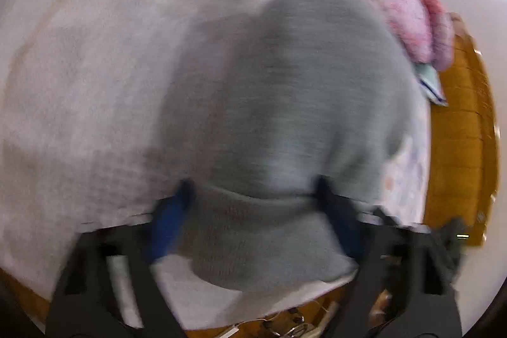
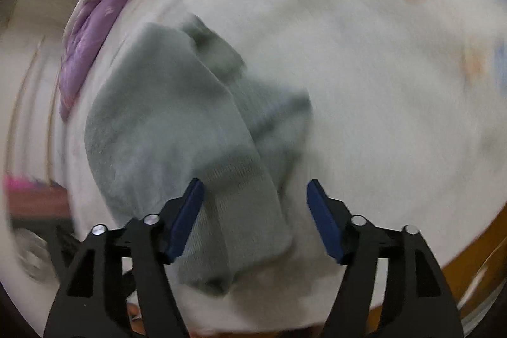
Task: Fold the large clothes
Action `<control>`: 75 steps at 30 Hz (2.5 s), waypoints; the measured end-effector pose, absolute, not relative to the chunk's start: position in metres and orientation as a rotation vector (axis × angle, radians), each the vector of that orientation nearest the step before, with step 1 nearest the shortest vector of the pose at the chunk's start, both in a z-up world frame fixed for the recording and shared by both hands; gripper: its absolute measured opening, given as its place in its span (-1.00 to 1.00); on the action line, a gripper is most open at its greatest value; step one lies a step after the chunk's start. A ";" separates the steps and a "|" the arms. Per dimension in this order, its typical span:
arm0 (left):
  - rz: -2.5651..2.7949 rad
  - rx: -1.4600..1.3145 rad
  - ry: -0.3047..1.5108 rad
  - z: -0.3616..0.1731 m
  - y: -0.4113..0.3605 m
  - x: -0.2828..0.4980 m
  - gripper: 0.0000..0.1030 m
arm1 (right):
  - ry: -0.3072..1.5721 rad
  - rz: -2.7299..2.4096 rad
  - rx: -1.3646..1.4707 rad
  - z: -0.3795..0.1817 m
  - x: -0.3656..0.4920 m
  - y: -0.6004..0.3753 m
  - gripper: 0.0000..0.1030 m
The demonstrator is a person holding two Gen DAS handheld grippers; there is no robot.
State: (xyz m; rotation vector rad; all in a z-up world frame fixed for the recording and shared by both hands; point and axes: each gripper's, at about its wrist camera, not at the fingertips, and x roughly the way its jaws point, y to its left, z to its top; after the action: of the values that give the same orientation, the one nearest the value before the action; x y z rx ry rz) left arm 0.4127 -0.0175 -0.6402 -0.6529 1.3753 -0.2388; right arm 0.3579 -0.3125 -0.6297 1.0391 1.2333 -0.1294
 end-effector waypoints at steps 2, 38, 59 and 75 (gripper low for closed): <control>-0.241 -0.649 1.387 -0.635 -0.018 0.415 0.15 | 1.228 -0.160 1.199 -0.645 0.344 -0.313 0.42; -0.328 -0.712 1.258 -0.545 0.007 0.439 -0.32 | 0.906 0.211 1.356 -0.566 0.411 -0.299 -0.58; -0.161 -0.643 0.868 -0.455 0.364 0.609 -0.33 | 0.787 0.671 1.123 -0.485 0.647 0.069 -0.61; 0.002 -0.478 1.111 -0.602 0.463 0.571 -0.32 | 1.243 0.198 0.988 -0.661 0.588 0.187 -0.54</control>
State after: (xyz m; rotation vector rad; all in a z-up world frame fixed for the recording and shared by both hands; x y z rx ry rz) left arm 0.5706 0.4626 -0.6020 -0.4775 1.1109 0.0020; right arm 0.5876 0.1868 -0.6612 0.9876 1.2425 0.1984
